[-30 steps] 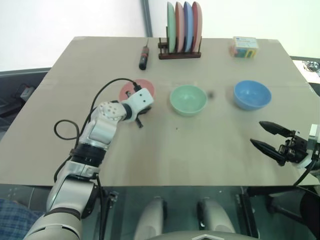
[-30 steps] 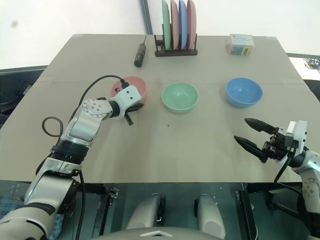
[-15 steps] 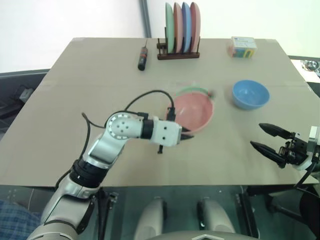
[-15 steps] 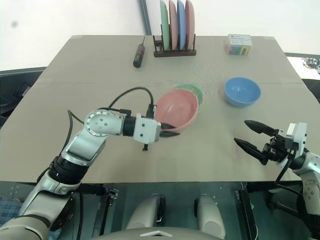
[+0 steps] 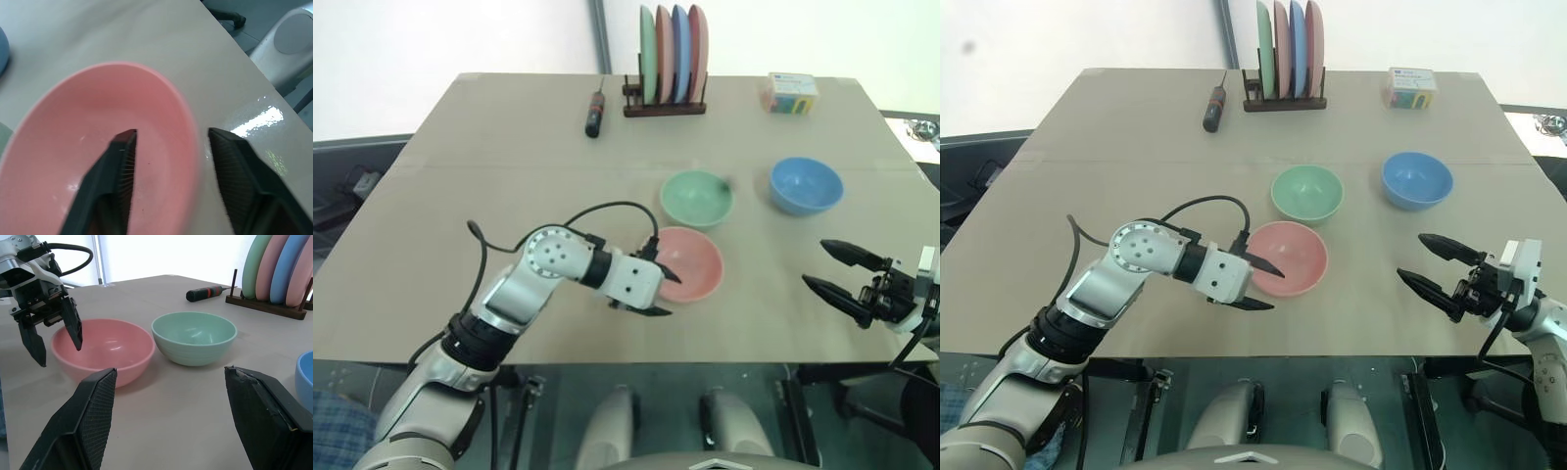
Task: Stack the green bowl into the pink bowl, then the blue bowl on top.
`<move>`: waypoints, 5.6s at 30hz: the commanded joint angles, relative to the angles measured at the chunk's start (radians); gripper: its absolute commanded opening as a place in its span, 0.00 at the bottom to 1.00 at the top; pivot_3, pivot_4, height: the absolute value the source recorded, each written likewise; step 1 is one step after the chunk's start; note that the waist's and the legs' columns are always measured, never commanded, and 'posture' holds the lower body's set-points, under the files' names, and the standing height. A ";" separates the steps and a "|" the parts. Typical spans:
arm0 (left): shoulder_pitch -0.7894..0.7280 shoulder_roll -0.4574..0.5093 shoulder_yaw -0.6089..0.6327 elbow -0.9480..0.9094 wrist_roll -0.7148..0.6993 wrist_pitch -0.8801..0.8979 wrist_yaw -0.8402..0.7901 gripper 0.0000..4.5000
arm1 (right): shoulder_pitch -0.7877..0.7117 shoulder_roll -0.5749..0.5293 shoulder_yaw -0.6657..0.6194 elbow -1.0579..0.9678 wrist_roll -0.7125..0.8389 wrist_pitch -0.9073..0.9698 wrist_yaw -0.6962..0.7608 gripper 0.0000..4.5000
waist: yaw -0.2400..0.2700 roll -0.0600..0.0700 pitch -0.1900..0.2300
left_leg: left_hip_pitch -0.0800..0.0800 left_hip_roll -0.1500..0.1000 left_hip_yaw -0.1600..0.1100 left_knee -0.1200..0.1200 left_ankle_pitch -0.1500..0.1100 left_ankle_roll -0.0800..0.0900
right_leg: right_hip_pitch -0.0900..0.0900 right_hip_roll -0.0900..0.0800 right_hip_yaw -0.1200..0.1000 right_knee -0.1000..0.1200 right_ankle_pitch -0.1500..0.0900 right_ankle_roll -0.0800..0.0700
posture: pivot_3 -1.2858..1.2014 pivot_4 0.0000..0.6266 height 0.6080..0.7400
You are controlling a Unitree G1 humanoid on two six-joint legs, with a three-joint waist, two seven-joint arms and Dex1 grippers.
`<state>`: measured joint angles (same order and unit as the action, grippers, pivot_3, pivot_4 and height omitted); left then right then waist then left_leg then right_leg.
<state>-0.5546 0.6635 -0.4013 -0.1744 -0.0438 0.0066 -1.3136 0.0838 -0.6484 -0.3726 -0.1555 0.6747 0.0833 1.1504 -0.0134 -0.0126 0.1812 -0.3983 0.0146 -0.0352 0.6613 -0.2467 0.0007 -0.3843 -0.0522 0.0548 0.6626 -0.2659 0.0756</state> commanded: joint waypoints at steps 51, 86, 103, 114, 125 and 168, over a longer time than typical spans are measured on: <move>0.524 -0.062 0.787 0.108 -0.679 0.104 0.018 0.99 | -1.228 0.069 0.847 1.074 -1.071 -0.967 -0.106 0.82 | -0.031 0.001 0.001 | -0.003 0.003 0.002 -0.007 0.000 -0.001 | -0.011 0.000 0.004 0.001 0.001 -0.002 | 0.52 0.24 1.00; 0.429 -0.091 0.754 0.201 -0.682 0.045 0.011 1.00 | -1.103 -0.095 0.787 0.162 -0.636 -0.384 0.305 0.01 | -0.022 0.003 0.002 | -0.003 0.004 -0.001 -0.009 0.000 -0.001 | -0.011 0.000 0.002 0.000 0.001 -0.003 | 0.52 0.24 1.00; 0.191 -0.111 0.676 0.428 -0.593 -0.013 -0.038 1.00 | -0.916 -0.151 0.740 -0.205 -0.628 0.017 0.246 0.59 | -0.025 0.002 0.002 | -0.006 0.003 0.001 -0.005 0.001 -0.001 | -0.011 0.001 -0.001 0.002 0.002 -0.003 | 0.52 0.24 1.00; 0.176 -0.177 0.661 0.339 -0.665 0.043 -0.024 1.00 | -0.877 -0.298 0.481 0.291 -0.636 0.051 0.072 0.59 | -0.009 0.002 0.002 | -0.010 0.002 -0.001 -0.001 0.001 -0.001 | -0.012 0.000 -0.003 0.001 0.002 -0.003 | 0.52 0.24 1.00; 0.135 -0.202 0.633 0.347 -0.651 0.041 -0.035 1.00 | -0.966 -0.134 0.533 0.814 -0.701 -0.033 -0.026 0.59 | -0.028 0.002 0.002 | -0.016 0.002 0.001 0.001 0.001 -0.001 | -0.018 0.001 -0.002 0.002 0.002 -0.002 | 0.52 0.24 1.00; 0.117 -0.037 0.592 0.591 -0.554 0.006 -0.301 1.00 | -0.907 -0.205 0.627 -0.512 -0.351 0.574 0.129 0.46 | -0.020 0.004 0.003 | -0.017 0.003 -0.003 0.009 0.001 -0.001 | -0.018 0.001 -0.004 0.009 0.002 -0.002 | 0.52 0.24 1.00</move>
<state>-0.4235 0.6125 0.1874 0.4157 -0.5920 0.0293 -1.6009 -0.7947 -0.8563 0.2652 -0.6379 0.3198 0.6494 1.3034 -0.0336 -0.0088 0.1841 -0.4150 0.0174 -0.0383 0.6698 -0.2460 -0.0006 -0.4024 -0.0508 0.0505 0.6720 -0.2643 0.0731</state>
